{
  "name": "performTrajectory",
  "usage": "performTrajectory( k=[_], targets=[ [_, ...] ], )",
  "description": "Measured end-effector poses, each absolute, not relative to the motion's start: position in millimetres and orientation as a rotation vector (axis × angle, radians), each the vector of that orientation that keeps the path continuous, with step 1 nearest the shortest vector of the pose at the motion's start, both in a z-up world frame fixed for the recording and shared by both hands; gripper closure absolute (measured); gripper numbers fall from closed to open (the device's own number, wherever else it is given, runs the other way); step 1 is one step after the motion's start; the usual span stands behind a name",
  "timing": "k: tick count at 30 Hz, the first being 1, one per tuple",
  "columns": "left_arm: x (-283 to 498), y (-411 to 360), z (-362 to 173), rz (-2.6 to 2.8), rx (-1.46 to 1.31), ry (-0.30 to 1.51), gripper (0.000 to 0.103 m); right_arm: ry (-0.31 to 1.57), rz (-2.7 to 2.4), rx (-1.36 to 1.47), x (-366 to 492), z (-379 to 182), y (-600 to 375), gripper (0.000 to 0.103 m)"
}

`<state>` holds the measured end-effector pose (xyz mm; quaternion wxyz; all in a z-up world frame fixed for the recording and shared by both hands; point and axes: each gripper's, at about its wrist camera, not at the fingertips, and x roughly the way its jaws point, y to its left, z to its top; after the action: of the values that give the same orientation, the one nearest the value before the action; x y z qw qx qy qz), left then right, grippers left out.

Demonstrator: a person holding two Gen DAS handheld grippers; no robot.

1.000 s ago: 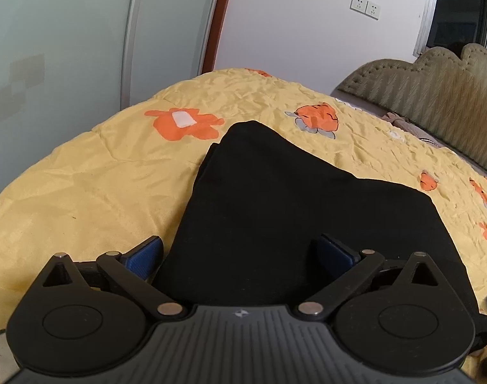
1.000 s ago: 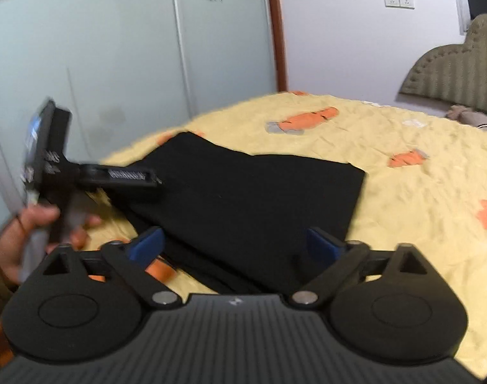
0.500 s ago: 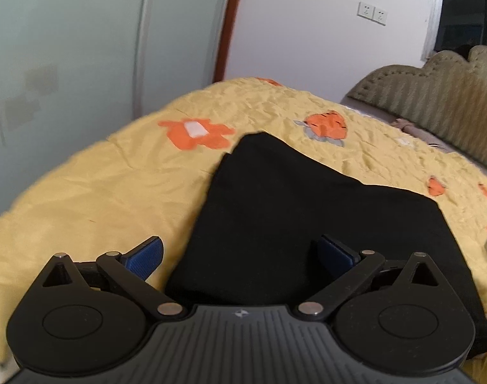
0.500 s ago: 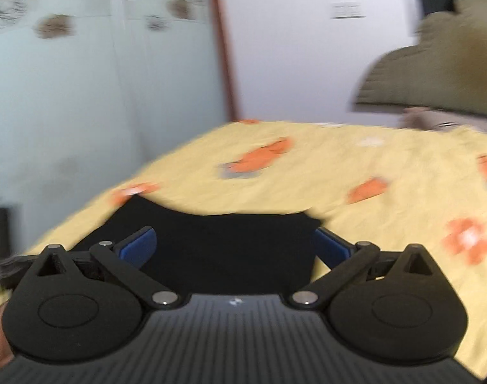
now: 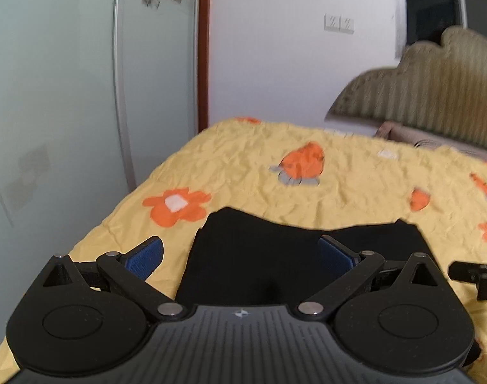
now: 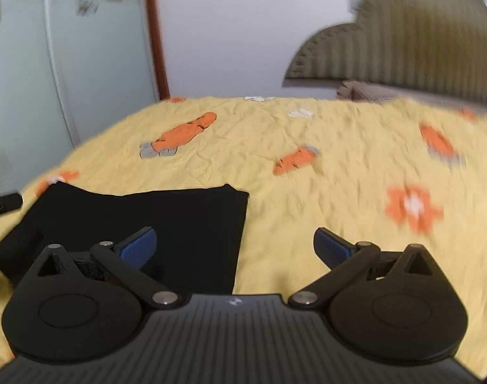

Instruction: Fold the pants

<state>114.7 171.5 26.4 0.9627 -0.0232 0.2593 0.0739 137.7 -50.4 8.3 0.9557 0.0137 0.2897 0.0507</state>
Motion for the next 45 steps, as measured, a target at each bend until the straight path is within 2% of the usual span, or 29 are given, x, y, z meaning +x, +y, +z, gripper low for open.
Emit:
performTrajectory(
  k=[2,6,12,18,23,34,45],
  targets=[
    [113,179,23,0.156,-0.057,0.523,0.000,0.647,0.098,-0.011,146,3,-43,0.000],
    [117,199,12,0.182,-0.050,0.567,0.000,0.552,0.193,0.109,108,-2,-65,0.000],
    [125,222,2,0.194,-0.131,0.620,0.000,0.619,0.187,0.264,108,-16,-95,0.000],
    [132,223,-8,0.248,-0.085,0.675,0.000,0.646,0.256,0.435,113,-31,-116,0.000],
    [130,217,-4,0.287,-0.071,0.662,0.000,0.648,0.235,0.396,112,-29,-109,0.000],
    [122,199,5,0.296,0.011,0.624,0.000,0.576,0.169,0.074,98,5,-48,0.000],
    [120,205,0,0.299,0.018,0.640,0.000,0.551,0.195,0.135,94,-1,-62,0.000]
  ],
)
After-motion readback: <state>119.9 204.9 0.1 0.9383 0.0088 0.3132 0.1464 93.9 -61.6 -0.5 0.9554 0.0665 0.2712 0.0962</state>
